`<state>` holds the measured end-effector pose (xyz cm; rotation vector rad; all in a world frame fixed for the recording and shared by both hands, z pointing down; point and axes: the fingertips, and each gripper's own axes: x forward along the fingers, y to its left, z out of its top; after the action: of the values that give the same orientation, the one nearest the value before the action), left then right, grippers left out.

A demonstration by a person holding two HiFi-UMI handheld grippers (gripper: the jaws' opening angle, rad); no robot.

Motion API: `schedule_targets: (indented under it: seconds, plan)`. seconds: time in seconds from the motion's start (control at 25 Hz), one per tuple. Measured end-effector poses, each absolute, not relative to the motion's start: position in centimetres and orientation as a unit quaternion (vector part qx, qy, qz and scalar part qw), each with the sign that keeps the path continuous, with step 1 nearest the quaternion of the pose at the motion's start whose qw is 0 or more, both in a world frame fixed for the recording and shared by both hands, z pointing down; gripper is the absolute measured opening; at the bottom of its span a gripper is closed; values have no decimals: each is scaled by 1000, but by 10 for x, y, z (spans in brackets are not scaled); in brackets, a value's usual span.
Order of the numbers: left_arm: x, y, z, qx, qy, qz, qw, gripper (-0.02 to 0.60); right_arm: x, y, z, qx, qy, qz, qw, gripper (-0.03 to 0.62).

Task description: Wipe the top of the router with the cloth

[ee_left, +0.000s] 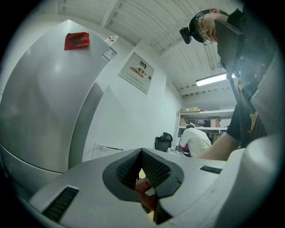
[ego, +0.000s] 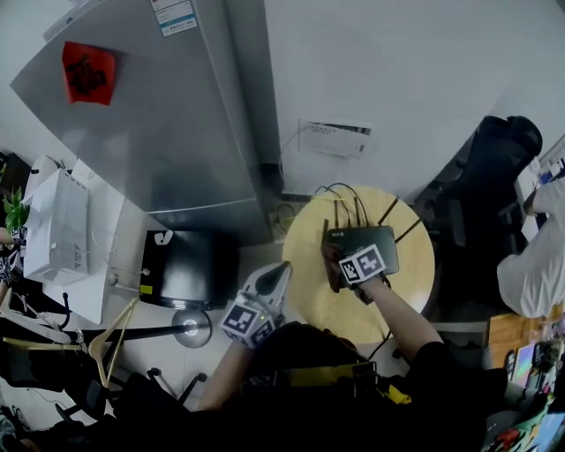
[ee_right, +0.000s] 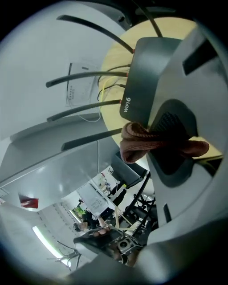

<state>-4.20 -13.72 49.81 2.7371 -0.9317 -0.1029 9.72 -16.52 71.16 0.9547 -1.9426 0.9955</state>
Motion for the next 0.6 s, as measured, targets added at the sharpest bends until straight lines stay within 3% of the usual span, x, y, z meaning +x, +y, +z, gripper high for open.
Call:
schedule_targets:
  seconds: [0.32,0.6]
  plan:
    - [-49,-142,500,935,-328,-36,134,-6,113,-164,751,384,-732,324,460,63]
    - [-41,-142,503,938,-317,-31,140,-6,137,-162,758,393,-725,313,471,63]
